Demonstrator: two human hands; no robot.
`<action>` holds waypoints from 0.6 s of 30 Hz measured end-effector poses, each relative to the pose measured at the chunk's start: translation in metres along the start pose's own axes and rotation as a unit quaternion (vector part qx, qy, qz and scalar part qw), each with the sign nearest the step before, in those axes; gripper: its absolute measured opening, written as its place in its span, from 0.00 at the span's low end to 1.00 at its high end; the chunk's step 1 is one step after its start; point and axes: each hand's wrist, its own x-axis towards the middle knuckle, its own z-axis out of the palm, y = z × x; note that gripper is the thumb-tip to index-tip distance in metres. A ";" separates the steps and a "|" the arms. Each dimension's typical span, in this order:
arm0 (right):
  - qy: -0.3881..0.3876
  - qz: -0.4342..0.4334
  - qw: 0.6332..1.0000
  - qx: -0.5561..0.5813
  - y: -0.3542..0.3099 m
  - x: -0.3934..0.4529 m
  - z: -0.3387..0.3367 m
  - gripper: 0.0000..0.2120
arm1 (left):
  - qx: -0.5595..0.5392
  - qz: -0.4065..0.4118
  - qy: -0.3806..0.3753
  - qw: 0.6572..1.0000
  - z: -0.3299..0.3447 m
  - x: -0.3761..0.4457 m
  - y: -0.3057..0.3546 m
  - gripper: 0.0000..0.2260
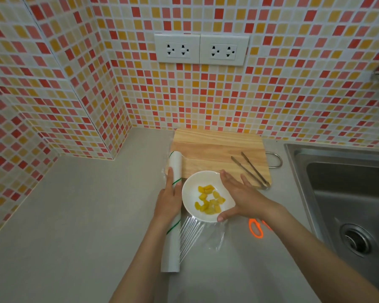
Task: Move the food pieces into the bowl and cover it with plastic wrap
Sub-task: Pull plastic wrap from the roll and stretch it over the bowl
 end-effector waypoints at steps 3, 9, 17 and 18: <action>-0.004 0.007 1.000 -0.017 -0.003 -0.001 0.000 0.65 | -0.016 -0.009 -0.014 1.000 -0.002 0.001 0.000 0.24; -0.009 0.018 0.999 -0.048 -0.007 -0.002 -0.002 0.64 | -0.094 0.023 -0.100 0.990 -0.021 0.003 -0.008 0.30; -0.038 0.033 0.998 -0.047 -0.010 0.001 -0.009 0.64 | -0.186 -0.064 -0.026 0.980 -0.037 -0.004 -0.028 0.44; -0.039 0.033 0.998 -0.048 -0.010 0.001 -0.009 0.64 | -0.191 -0.065 -0.028 0.979 -0.038 -0.005 -0.029 0.44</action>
